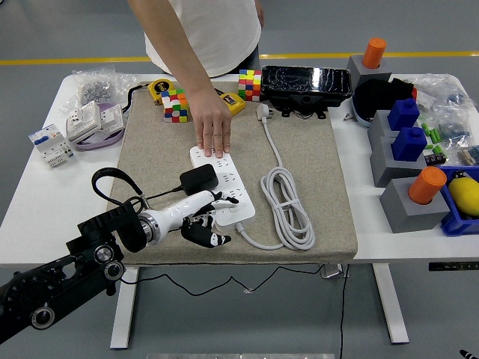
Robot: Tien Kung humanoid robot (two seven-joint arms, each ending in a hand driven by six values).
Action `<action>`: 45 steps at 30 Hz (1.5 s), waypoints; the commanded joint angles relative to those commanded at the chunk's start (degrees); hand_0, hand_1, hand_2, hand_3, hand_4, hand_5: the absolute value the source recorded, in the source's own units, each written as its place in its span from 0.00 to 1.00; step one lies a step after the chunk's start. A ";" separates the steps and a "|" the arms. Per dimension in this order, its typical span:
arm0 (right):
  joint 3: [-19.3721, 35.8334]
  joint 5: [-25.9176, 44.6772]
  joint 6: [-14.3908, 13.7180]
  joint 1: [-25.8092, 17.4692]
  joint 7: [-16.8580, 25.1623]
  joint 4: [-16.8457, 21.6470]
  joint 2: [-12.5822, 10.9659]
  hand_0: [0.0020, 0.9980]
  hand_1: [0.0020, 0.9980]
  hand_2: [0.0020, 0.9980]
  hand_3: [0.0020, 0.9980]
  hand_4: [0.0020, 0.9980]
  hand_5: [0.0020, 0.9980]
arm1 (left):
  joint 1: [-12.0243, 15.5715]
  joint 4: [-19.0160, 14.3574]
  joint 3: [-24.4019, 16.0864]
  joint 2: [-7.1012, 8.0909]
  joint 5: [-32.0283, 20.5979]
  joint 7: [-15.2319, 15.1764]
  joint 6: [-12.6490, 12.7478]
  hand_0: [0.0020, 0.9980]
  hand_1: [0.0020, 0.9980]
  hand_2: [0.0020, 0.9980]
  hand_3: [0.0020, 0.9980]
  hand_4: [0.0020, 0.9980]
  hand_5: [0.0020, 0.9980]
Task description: Put the plug near the board,insert it into the board,press the button,pull the plug out
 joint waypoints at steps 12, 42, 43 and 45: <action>0.23 -0.04 0.00 0.13 0.03 0.02 -0.03 0.57 0.63 0.60 0.54 0.88 0.41 | -0.31 1.45 0.48 -0.20 0.01 1.55 -1.64 0.11 0.06 0.12 0.79 0.78 0.09; 0.13 0.02 -0.03 0.08 0.03 0.01 -0.09 0.57 0.63 0.60 0.54 0.88 0.41 | -0.42 3.84 -2.85 -1.16 -6.83 -20.11 17.70 0.21 0.14 0.25 0.60 0.77 0.09; 0.12 0.05 -0.02 0.08 0.02 -0.01 -0.09 0.57 0.63 0.60 0.54 0.88 0.41 | -0.54 4.32 -2.95 -1.31 -6.32 -20.41 18.48 0.21 0.14 0.25 0.60 0.77 0.09; 0.15 0.05 -0.02 0.08 0.02 -0.01 -0.10 0.57 0.63 0.60 0.54 0.88 0.41 | -1.01 6.11 -3.35 -1.86 -3.69 -21.17 20.81 0.39 0.40 0.48 0.59 0.82 0.13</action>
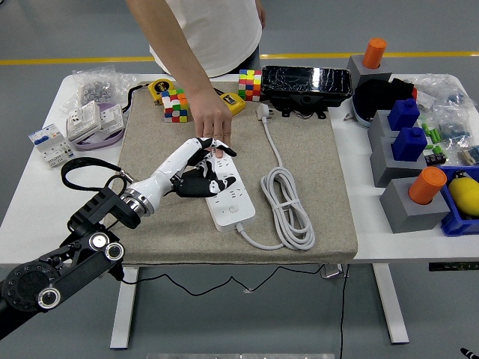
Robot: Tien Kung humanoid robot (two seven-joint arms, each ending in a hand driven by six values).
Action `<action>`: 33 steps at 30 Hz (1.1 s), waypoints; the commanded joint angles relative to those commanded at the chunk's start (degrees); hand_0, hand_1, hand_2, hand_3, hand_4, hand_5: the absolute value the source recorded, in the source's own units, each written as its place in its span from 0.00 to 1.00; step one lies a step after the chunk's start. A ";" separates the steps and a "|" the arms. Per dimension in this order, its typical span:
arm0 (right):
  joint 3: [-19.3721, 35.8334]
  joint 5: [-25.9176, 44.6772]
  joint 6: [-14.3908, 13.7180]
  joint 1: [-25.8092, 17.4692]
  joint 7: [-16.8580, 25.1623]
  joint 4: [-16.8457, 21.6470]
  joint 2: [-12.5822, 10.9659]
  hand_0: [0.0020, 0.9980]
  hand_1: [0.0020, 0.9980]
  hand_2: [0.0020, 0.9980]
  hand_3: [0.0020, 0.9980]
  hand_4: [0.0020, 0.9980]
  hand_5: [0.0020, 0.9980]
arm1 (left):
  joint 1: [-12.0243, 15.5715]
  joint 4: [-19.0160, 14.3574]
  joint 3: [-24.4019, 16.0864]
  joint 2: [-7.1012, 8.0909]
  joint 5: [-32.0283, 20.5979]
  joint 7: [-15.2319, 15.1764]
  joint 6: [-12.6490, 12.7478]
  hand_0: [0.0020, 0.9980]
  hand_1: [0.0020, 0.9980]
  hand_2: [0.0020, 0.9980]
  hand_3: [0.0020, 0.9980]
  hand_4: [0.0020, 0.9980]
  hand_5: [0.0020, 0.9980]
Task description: Put the plug near the board,insert it into the board,press the button,pull the plug out
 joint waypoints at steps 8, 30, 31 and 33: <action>0.00 0.02 0.01 0.03 0.00 0.07 -0.05 0.57 0.63 0.60 0.54 0.88 0.41 | -0.86 5.10 -0.46 -1.15 9.58 3.65 2.14 0.64 0.72 0.69 0.79 0.98 0.28; -0.59 0.18 0.02 0.03 -0.03 0.01 -0.27 0.57 0.63 0.60 0.54 0.88 0.41 | -2.20 12.40 4.06 -3.24 14.40 8.13 5.92 0.52 0.61 0.55 0.60 0.91 0.17; -0.64 0.17 0.04 0.02 -0.04 0.03 -0.29 0.57 0.63 0.60 0.54 0.88 0.41 | -2.33 12.69 4.26 -3.37 14.59 8.21 6.09 0.52 0.61 0.55 0.60 0.91 0.17; -0.70 0.20 0.01 0.00 -0.01 0.09 -0.32 0.57 0.63 0.60 0.54 0.88 0.41 | -2.79 13.46 4.82 -3.64 14.47 7.96 6.15 0.52 0.61 0.55 0.60 0.91 0.17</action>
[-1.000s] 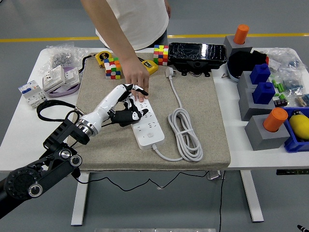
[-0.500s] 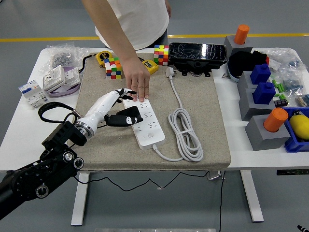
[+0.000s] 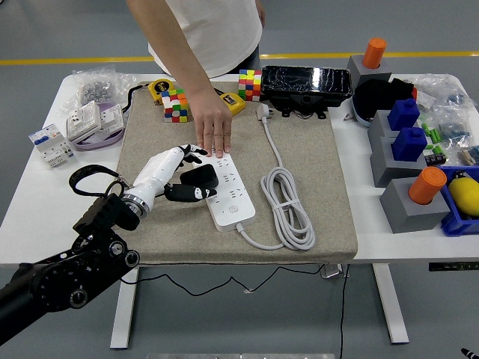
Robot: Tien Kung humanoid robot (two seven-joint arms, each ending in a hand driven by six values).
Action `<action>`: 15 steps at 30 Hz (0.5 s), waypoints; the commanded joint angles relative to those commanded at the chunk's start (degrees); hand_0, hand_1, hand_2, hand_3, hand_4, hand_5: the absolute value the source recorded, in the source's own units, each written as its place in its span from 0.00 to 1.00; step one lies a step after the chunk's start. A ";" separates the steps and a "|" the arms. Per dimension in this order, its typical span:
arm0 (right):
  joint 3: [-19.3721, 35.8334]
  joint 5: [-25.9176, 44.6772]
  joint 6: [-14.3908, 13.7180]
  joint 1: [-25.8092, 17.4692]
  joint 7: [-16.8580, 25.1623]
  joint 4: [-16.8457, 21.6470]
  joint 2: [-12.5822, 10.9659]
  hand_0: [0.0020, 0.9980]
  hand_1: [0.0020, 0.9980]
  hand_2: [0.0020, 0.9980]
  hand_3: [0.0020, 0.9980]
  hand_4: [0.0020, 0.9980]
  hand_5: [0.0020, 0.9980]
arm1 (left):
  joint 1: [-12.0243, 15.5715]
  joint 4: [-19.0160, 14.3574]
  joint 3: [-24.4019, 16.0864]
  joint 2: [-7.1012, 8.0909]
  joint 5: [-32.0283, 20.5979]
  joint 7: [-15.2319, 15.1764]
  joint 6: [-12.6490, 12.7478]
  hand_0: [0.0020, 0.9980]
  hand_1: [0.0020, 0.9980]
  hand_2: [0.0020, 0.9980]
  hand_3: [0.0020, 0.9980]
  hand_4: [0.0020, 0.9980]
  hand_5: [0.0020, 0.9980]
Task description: Put the plug near the board,insert it into the board,press the button,pull the plug out
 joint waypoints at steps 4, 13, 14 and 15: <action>-0.04 -0.01 -0.02 0.04 0.02 0.08 -0.02 0.57 0.63 0.60 0.54 0.88 0.41 | -0.75 1.71 1.29 -0.63 -1.09 -1.02 0.28 0.40 0.50 0.52 0.57 0.84 0.11; 0.36 -0.02 0.02 -0.03 0.00 -0.01 0.25 0.57 0.63 0.60 0.54 0.88 0.41 | -1.04 3.18 2.34 -1.65 -4.48 -3.86 2.94 0.25 0.39 0.47 0.55 0.58 0.00; 0.40 -0.03 0.01 -0.04 0.00 -0.01 0.26 0.57 0.63 0.60 0.54 0.88 0.41 | -1.05 3.18 2.37 -1.65 -4.60 -3.93 3.09 0.23 0.35 0.43 0.53 0.54 0.00; 0.42 -0.03 0.01 -0.05 0.00 -0.01 0.26 0.57 0.63 0.60 0.54 0.88 0.41 | -1.07 3.25 2.45 -1.65 -4.93 -4.44 3.46 0.23 0.35 0.43 0.53 0.54 0.00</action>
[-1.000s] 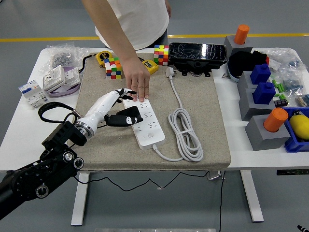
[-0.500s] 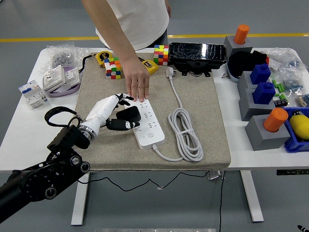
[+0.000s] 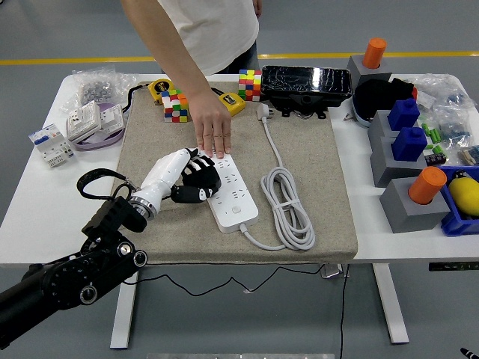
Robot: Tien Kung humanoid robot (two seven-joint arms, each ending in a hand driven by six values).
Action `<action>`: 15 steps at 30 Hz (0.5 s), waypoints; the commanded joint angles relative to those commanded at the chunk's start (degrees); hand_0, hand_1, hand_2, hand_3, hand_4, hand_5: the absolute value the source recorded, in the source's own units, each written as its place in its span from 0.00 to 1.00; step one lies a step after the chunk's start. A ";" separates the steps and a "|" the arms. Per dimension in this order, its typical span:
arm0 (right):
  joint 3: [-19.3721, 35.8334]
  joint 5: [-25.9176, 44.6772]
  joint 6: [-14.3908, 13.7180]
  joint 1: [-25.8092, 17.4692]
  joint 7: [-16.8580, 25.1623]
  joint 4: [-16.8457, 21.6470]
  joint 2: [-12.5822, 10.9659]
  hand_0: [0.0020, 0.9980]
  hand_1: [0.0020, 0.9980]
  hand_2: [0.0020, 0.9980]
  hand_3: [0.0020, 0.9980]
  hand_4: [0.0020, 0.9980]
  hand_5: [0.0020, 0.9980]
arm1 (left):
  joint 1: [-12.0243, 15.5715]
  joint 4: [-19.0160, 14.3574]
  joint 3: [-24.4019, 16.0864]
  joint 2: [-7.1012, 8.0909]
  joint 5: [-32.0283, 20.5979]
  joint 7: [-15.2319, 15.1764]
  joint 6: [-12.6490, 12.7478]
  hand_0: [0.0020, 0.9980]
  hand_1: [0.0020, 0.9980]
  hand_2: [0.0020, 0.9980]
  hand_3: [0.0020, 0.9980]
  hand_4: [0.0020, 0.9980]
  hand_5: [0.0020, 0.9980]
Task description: Put the plug near the board,insert it into the board,press the button,pull the plug out
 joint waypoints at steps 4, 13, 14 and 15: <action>0.02 -0.04 0.00 -0.05 0.00 0.01 0.00 0.57 0.63 0.60 0.54 0.88 0.41 | 0.01 0.02 -0.16 0.10 -1.59 -2.14 0.99 0.23 0.35 0.43 0.53 0.54 0.00; -0.09 -0.08 0.03 -0.02 0.01 0.04 -0.02 0.57 0.63 0.60 0.54 0.88 0.41 | 1.08 -0.27 -2.58 0.66 -3.28 -7.43 3.56 0.22 0.34 0.43 0.53 0.54 0.00; -0.06 -0.10 0.02 0.00 0.01 0.03 0.00 0.57 0.63 0.60 0.54 0.88 0.41 | 1.24 -0.17 -2.91 0.86 -3.17 -7.63 3.63 0.22 0.34 0.43 0.53 0.54 0.00; -0.06 -0.11 0.03 0.01 0.01 0.03 0.01 0.57 0.63 0.60 0.54 0.88 0.41 | 1.48 0.03 -3.33 1.19 -2.93 -7.77 3.67 0.22 0.34 0.43 0.53 0.54 0.00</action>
